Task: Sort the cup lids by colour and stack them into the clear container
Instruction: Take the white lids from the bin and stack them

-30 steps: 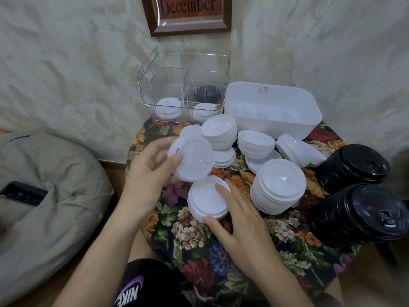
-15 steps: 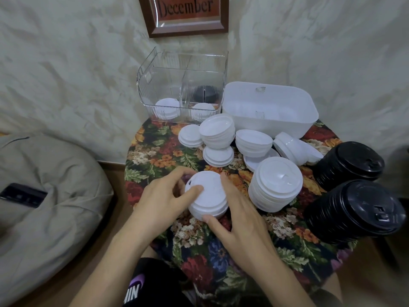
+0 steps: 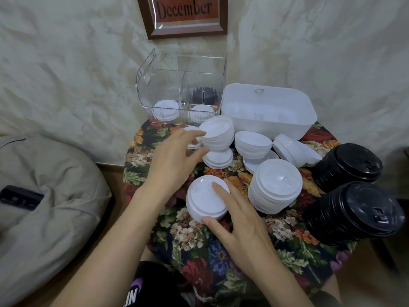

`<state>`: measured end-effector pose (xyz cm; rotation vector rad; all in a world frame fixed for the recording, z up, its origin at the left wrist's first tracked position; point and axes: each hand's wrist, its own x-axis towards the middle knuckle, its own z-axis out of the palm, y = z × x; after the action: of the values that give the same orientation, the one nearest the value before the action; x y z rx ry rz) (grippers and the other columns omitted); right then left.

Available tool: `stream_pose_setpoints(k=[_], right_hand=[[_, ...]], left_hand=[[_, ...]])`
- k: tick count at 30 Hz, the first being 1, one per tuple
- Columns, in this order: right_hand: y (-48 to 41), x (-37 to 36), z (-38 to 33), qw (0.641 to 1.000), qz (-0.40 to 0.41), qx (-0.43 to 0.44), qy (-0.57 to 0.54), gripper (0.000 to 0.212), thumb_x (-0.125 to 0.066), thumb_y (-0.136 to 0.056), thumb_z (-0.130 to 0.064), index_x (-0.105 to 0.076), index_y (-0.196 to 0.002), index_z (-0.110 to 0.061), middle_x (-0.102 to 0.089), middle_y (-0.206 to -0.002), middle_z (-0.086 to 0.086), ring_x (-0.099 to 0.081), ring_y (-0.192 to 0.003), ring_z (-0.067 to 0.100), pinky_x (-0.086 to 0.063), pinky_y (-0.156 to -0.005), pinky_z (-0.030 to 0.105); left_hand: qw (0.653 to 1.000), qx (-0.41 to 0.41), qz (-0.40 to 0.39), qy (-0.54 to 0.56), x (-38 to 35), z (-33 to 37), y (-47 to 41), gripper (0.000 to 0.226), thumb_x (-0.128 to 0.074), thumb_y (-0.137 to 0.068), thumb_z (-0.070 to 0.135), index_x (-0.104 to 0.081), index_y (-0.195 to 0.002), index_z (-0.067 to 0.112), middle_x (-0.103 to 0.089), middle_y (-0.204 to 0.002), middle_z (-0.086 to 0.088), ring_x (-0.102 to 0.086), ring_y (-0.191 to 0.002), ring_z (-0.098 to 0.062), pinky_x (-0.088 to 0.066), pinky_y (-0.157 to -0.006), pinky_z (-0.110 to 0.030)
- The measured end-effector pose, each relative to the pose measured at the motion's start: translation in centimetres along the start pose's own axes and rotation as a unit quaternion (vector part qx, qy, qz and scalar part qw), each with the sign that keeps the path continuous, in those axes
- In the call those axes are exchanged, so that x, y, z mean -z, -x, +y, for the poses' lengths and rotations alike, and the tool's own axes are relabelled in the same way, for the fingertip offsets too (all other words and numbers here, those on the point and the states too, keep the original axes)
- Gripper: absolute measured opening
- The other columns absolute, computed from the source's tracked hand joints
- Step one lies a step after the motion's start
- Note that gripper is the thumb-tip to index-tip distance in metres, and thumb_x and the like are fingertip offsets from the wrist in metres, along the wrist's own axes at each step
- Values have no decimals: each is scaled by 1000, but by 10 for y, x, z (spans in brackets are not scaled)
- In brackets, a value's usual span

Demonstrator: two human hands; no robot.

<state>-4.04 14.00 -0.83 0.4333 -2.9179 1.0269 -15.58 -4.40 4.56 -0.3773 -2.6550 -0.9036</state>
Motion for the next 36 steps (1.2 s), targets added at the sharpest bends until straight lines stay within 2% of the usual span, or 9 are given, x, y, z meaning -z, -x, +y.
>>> stream_pose_setpoints(k=[4, 10, 13, 19, 23, 25, 31, 33, 36], right_hand=[[1, 0, -1, 1000, -1, 3, 6, 66, -41, -97, -68, -17, -156, -53, 1, -162, -35, 10, -137, -27, -2, -107, 2], [0, 0, -2, 1000, -7, 3, 13, 66, -35, -96, -72, -12, -156, -55, 2, -167, -29, 6, -140, -21, -10, -113, 13], [1, 0, -2, 1000, 1, 7, 18, 67, -35, -97, -71, -12, -157, -52, 0, -168, -26, 5, -141, -20, -10, -113, 14], [0, 0, -3, 1000, -3, 3, 21, 67, -36, -97, -71, -12, -157, -51, 4, -163, -33, 9, -137, -24, -5, -109, 8], [1, -1, -3, 1000, -3, 3, 24, 68, -36, -98, -71, -13, -158, -50, 1, -167, -27, 7, -138, -22, -4, -108, 6], [1, 0, -3, 1000, -1, 1, 22, 67, -37, -98, -70, -14, -158, -50, 0, -168, -26, 7, -138, -23, -3, -108, 6], [1, 0, -3, 1000, 6, 2, 18, 66, -38, -98, -69, -17, -157, -49, -3, -168, -25, 7, -138, -23, 1, -107, 1], [1, -1, -2, 1000, 9, 5, 20, 66, -37, -98, -69, -17, -157, -48, -4, -168, -24, 7, -138, -24, 2, -106, 0], [1, -1, -2, 999, 15, 8, 28, 66, -38, -99, -67, -20, -158, -44, -8, -168, -21, 6, -139, -23, 1, -107, 0]], left_hand=[[997, -46, -10, -57, -19, -2, -33, 40, -69, -96, 39, -68, -133, 24, -66, -127, 1, -56, -113, -26, -41, -91, -36], [997, -24, -2, -80, -26, 2, -42, 16, -67, -98, 33, -78, -105, 26, -74, -106, 6, -59, -104, -27, -46, -89, -46], [1000, -10, -15, -15, -23, 5, -34, 10, -68, -97, 31, -75, -100, 25, -72, -102, 8, -61, -100, -19, -47, -88, -43], [990, 60, -35, 124, -17, 7, -12, 8, -69, -96, 28, -68, -91, 33, -67, -98, 22, -59, -93, 4, -40, -74, -19], [976, 84, -26, 199, -8, 6, -5, 11, -69, -97, 28, -68, -89, 35, -70, -99, 17, -63, -101, -8, -51, -91, -38], [975, 79, -11, 207, -3, 10, -3, 11, -67, -98, 26, -66, -90, 33, -70, -96, 17, -64, -97, -10, -52, -91, -44], [948, 55, 44, 309, 18, 24, 19, 12, -63, -101, 13, -64, -96, 23, -72, -94, 15, -67, -91, -5, -50, -82, -22], [935, 69, 52, 344, 23, 21, 30, 7, -60, -103, 11, -63, -101, 18, -72, -94, 7, -67, -89, -9, -53, -81, -26], [887, 139, 45, 438, 25, 16, 47, 10, -54, -105, 8, -61, -102, 15, -74, -86, 3, -73, -82, -14, -62, -76, -29]])
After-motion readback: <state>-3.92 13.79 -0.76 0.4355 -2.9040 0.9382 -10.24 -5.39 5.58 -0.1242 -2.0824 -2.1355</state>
